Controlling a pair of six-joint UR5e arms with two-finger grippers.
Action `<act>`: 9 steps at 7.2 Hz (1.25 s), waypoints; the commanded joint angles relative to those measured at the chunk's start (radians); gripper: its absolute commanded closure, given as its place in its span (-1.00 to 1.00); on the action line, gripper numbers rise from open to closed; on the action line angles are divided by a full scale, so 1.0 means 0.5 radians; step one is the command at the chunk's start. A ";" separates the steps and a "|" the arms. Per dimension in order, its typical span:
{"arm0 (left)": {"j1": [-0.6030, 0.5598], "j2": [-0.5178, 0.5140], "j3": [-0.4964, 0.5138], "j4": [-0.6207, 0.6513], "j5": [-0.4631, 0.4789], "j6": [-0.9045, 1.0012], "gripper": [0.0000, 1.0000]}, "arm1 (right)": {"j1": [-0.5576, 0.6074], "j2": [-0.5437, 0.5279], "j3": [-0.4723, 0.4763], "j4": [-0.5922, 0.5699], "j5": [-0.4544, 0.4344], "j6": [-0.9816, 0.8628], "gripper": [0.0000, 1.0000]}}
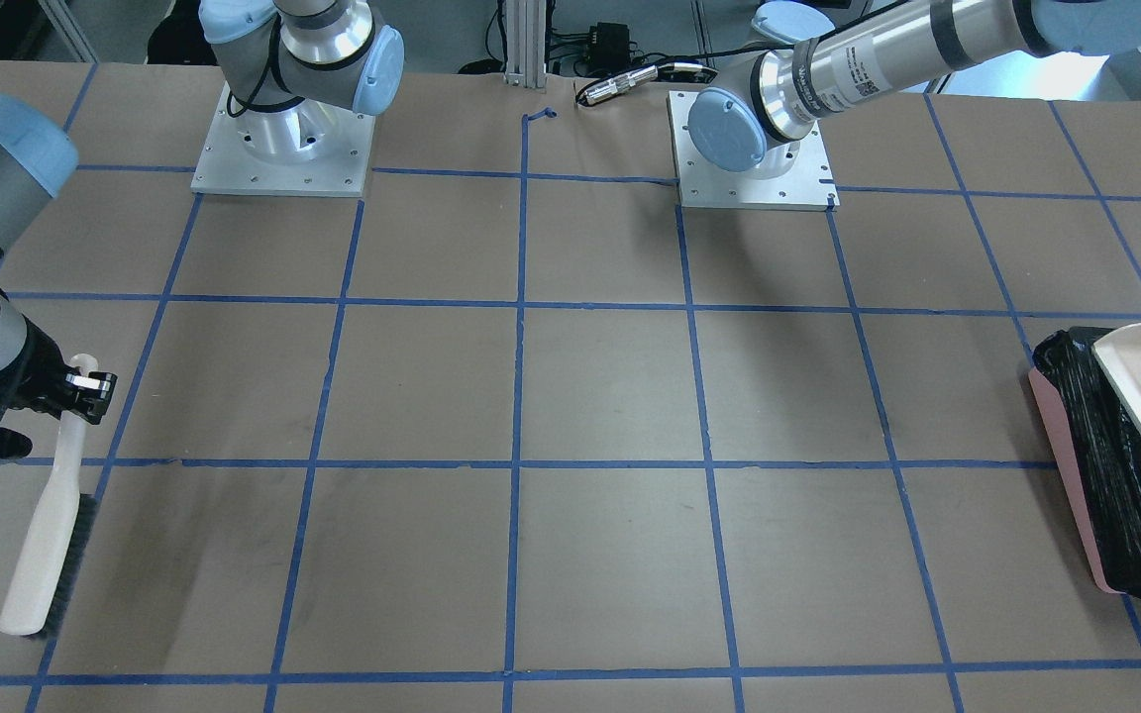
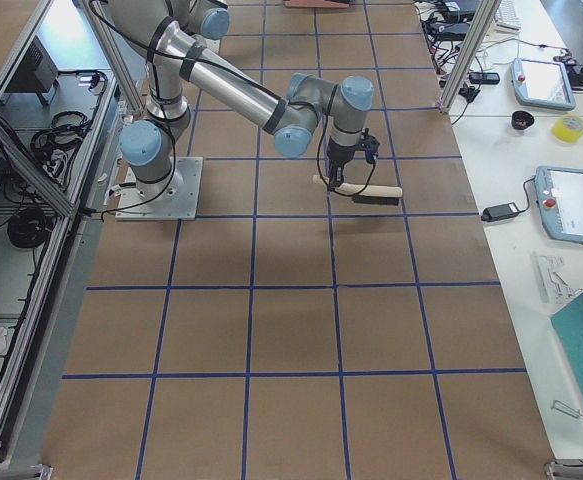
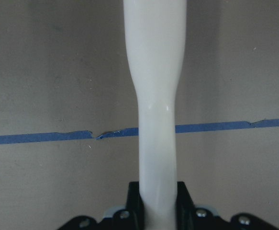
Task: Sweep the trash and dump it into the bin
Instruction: 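Tilt the dustpan with the left gripper to dump the items into the bin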
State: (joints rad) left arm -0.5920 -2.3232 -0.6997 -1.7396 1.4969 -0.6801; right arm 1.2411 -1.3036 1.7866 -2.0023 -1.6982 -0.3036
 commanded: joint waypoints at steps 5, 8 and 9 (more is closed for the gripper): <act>0.073 -0.084 0.225 0.351 0.047 0.062 1.00 | 0.000 0.125 0.035 -0.131 -0.009 -0.089 1.00; -0.036 0.025 0.068 0.703 0.126 0.142 1.00 | 0.000 0.128 0.044 -0.140 0.000 -0.068 1.00; -0.168 0.102 0.022 0.736 0.369 0.118 1.00 | -0.006 0.128 0.044 -0.143 0.000 -0.080 1.00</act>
State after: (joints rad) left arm -0.6118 -2.3134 -0.6644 -1.3955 1.5786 -0.6162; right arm 1.2402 -1.2400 1.8078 -2.0717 -1.6983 -0.3401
